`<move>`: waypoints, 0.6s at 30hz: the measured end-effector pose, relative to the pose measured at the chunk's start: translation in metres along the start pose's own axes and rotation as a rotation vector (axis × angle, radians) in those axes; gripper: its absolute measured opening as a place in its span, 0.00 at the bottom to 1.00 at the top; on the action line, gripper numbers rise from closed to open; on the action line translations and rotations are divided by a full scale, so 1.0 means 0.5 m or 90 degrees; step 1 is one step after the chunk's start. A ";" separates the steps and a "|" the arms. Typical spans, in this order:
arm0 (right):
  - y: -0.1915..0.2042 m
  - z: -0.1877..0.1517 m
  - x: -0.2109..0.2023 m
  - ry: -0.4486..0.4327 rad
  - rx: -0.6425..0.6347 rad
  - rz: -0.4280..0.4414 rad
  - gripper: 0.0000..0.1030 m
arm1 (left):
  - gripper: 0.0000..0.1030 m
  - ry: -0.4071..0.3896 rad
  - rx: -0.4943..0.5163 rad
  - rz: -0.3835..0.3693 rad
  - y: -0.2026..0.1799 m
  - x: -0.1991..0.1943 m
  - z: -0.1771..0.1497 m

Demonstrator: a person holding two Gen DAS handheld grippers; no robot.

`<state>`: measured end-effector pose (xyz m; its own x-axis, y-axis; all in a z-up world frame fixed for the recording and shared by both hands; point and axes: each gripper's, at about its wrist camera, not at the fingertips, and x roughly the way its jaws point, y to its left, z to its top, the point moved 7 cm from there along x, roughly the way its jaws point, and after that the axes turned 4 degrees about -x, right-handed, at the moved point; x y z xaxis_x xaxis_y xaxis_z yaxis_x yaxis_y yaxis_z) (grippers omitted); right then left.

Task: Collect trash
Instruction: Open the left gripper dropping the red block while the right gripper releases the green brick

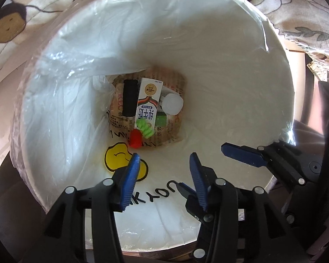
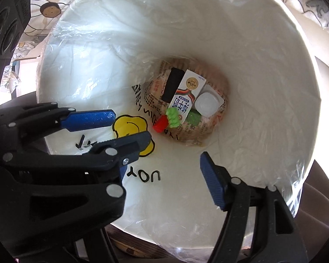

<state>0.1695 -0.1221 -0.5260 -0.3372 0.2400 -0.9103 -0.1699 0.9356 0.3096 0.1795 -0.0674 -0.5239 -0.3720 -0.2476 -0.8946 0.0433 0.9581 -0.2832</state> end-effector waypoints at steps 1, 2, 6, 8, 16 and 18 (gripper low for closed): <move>0.004 0.000 0.000 0.001 -0.001 -0.002 0.67 | 0.48 0.001 0.002 0.002 0.002 0.000 -0.001; 0.005 0.001 0.003 0.002 -0.003 -0.004 0.67 | 0.48 0.001 0.003 0.003 0.003 0.001 -0.002; 0.011 0.001 0.005 0.000 -0.011 -0.015 0.67 | 0.48 0.001 0.006 0.011 0.009 0.006 -0.002; 0.012 0.000 0.002 -0.001 -0.016 -0.020 0.67 | 0.48 0.001 0.006 0.014 0.011 0.008 -0.002; 0.012 -0.010 -0.010 -0.005 -0.029 -0.037 0.67 | 0.48 -0.013 0.016 0.039 0.012 -0.003 -0.007; 0.012 -0.015 -0.015 -0.008 -0.034 -0.047 0.67 | 0.48 -0.021 0.025 0.057 0.014 -0.008 -0.011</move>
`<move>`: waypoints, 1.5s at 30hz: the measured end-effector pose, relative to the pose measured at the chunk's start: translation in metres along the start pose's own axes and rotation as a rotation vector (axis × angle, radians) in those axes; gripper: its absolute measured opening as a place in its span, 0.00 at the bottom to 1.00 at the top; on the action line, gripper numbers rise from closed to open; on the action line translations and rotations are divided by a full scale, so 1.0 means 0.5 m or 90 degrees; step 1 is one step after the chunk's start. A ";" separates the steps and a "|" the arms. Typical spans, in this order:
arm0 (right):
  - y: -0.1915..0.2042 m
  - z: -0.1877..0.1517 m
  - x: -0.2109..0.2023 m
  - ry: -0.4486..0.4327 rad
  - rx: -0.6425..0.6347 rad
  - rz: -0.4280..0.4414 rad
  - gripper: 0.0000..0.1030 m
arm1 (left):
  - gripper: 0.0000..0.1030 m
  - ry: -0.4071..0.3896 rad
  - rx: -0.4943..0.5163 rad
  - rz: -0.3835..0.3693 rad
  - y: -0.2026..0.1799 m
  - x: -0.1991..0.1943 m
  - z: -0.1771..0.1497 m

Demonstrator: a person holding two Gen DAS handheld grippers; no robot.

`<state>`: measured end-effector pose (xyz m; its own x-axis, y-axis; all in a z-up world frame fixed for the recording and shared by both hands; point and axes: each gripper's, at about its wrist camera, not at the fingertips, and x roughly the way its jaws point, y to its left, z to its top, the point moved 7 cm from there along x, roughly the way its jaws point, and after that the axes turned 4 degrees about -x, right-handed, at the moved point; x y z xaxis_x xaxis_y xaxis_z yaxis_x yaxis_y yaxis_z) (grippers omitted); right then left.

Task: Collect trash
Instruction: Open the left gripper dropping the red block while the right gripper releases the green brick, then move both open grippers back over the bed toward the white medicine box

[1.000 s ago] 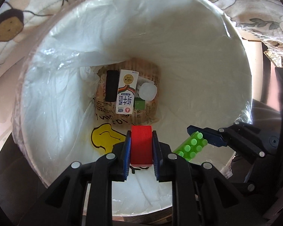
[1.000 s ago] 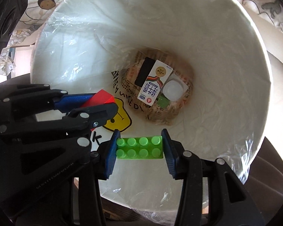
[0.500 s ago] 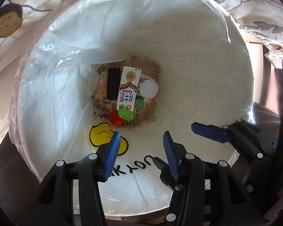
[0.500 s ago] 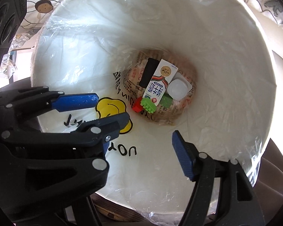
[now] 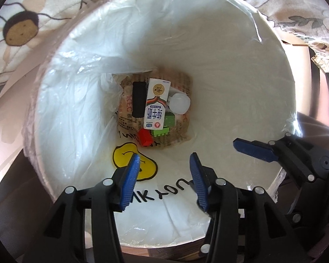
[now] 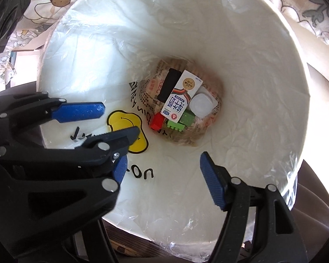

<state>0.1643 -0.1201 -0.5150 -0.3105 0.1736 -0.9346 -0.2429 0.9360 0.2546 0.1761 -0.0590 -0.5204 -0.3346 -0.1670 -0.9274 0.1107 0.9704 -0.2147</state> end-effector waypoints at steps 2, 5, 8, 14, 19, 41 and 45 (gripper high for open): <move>-0.001 -0.006 -0.007 -0.006 -0.004 -0.014 0.67 | 0.48 -0.009 0.005 0.018 0.005 -0.007 -0.007; 0.000 -0.018 -0.027 -0.019 -0.012 -0.041 0.67 | 0.48 -0.027 0.007 0.040 0.010 -0.024 -0.018; -0.001 -0.032 -0.053 -0.036 -0.020 -0.066 0.67 | 0.48 -0.059 0.025 0.072 0.009 -0.050 -0.032; -0.004 -0.070 -0.100 -0.060 -0.034 -0.104 0.67 | 0.48 -0.117 0.061 0.117 -0.002 -0.112 -0.063; 0.007 -0.102 -0.156 -0.099 -0.041 -0.115 0.67 | 0.48 -0.175 0.078 0.120 -0.021 -0.191 -0.086; -0.041 -0.230 -0.718 -0.425 -0.111 -0.263 0.71 | 0.66 -0.430 0.212 0.175 -0.179 -0.672 -0.170; -0.046 -0.219 -0.810 -0.463 -0.133 -0.292 0.73 | 0.70 -0.452 0.203 0.162 -0.197 -0.746 -0.146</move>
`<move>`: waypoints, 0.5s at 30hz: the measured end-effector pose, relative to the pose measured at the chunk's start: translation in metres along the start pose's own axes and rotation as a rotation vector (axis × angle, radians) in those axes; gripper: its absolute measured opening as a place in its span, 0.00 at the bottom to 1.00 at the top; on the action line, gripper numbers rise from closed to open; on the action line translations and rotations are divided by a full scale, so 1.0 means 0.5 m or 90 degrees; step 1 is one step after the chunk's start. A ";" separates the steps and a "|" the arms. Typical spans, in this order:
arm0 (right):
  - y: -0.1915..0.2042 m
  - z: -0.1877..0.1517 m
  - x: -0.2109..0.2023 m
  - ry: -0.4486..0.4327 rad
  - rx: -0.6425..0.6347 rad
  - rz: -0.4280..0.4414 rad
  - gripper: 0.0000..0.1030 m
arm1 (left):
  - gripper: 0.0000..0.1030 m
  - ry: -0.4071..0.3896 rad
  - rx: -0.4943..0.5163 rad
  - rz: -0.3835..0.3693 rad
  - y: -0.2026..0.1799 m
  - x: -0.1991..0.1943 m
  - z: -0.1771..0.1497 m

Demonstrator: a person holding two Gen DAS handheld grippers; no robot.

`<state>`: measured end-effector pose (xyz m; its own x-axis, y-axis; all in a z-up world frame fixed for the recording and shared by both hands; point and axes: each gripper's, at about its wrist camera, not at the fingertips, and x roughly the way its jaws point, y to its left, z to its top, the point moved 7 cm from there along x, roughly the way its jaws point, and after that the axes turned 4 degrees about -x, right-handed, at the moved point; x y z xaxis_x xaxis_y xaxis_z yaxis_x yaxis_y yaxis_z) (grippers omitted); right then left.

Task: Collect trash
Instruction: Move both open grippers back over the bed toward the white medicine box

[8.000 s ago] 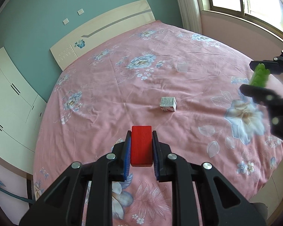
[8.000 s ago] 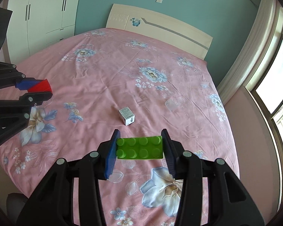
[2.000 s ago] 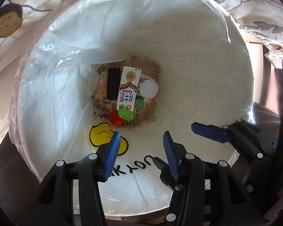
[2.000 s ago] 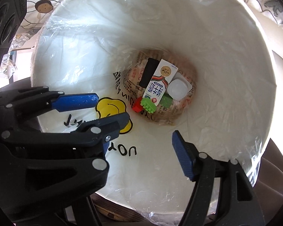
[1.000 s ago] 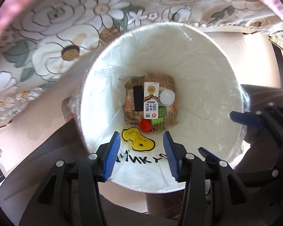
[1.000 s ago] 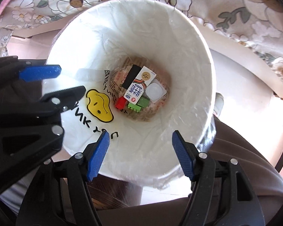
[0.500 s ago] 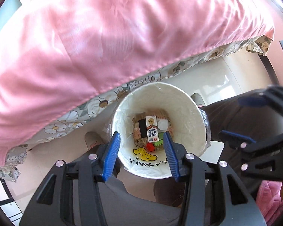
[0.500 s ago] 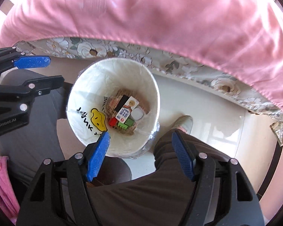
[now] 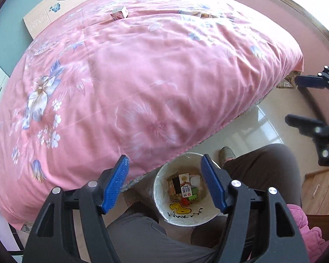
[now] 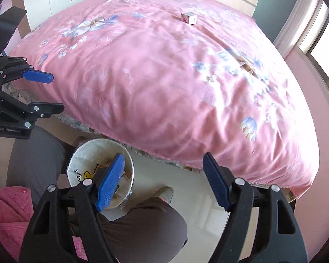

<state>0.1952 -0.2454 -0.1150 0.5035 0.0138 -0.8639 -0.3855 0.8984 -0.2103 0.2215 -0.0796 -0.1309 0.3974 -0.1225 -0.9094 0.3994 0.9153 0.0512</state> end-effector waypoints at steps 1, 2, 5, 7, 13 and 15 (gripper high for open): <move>-0.011 0.019 -0.010 -0.010 -0.005 -0.006 0.73 | 0.72 -0.006 -0.010 -0.001 0.004 -0.009 0.019; -0.024 0.038 -0.021 -0.020 -0.010 -0.011 0.75 | 0.74 -0.010 -0.023 -0.004 0.011 -0.017 0.040; -0.066 0.101 -0.042 -0.049 -0.020 -0.035 0.77 | 0.78 -0.005 -0.066 -0.024 0.034 -0.028 0.104; -0.100 0.140 -0.052 -0.071 -0.022 -0.051 0.79 | 0.79 -0.002 -0.089 -0.032 0.048 -0.027 0.149; -0.196 0.285 -0.044 -0.133 -0.030 -0.070 0.83 | 0.88 -0.017 -0.145 -0.040 0.106 -0.008 0.304; -0.226 0.337 -0.020 -0.149 -0.032 -0.079 0.83 | 0.88 -0.027 -0.154 -0.024 0.128 0.015 0.363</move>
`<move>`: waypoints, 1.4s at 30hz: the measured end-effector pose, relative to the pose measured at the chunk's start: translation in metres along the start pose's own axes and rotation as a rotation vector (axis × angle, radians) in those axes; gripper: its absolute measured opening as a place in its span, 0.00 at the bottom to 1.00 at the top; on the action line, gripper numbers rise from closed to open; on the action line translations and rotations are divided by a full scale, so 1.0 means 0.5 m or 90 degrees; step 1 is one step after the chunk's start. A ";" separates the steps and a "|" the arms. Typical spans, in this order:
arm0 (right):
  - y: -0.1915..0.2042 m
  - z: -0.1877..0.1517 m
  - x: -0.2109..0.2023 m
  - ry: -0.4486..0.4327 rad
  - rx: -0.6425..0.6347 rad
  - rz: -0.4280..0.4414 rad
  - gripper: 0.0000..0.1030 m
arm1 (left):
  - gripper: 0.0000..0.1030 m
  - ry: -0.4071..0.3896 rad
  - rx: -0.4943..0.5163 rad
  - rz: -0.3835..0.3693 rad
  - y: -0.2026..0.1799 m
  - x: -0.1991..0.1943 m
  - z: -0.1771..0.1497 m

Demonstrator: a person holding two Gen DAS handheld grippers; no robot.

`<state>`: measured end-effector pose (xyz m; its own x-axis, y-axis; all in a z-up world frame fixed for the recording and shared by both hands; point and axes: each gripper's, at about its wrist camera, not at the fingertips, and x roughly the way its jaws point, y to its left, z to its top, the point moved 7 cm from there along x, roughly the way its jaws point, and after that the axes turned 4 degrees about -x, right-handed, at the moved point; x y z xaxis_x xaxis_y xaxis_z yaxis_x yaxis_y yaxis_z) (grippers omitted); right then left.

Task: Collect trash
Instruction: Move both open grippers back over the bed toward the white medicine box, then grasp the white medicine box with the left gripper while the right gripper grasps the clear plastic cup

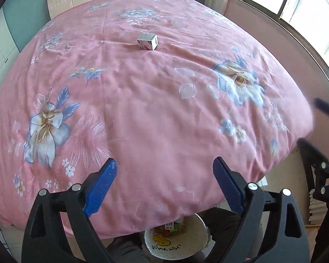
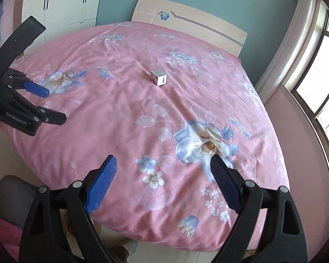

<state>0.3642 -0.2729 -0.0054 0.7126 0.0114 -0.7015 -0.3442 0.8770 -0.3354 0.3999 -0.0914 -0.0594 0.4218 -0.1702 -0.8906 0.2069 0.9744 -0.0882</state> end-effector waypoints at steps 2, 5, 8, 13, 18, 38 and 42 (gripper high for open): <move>-0.025 0.043 0.049 -0.016 -0.004 0.000 0.83 | 0.88 -0.008 -0.002 0.000 0.007 0.030 0.061; -0.059 0.105 0.145 -0.021 -0.006 0.015 0.83 | 0.88 -0.016 -0.009 -0.009 0.021 0.080 0.158; -0.101 0.157 0.249 -0.002 -0.002 0.032 0.83 | 0.88 -0.018 -0.023 -0.008 0.035 0.125 0.249; -0.182 0.229 0.363 0.051 0.024 0.063 0.83 | 0.88 0.029 -0.071 -0.018 0.038 0.172 0.355; -0.283 0.315 0.420 0.107 0.059 0.103 0.83 | 0.88 0.097 -0.138 -0.016 0.023 0.189 0.424; -0.477 0.577 0.864 0.208 0.013 0.074 0.83 | 0.89 0.159 -0.542 0.051 0.070 0.461 0.602; -0.470 0.592 0.982 0.230 -0.021 0.060 0.83 | 0.89 0.163 -0.541 0.075 0.080 0.526 0.598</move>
<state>0.9759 -0.3313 -0.0849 0.4167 -0.0848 -0.9051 -0.4219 0.8639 -0.2751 0.7832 -0.1412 -0.1635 0.1685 -0.1236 -0.9779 -0.5917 0.7808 -0.2007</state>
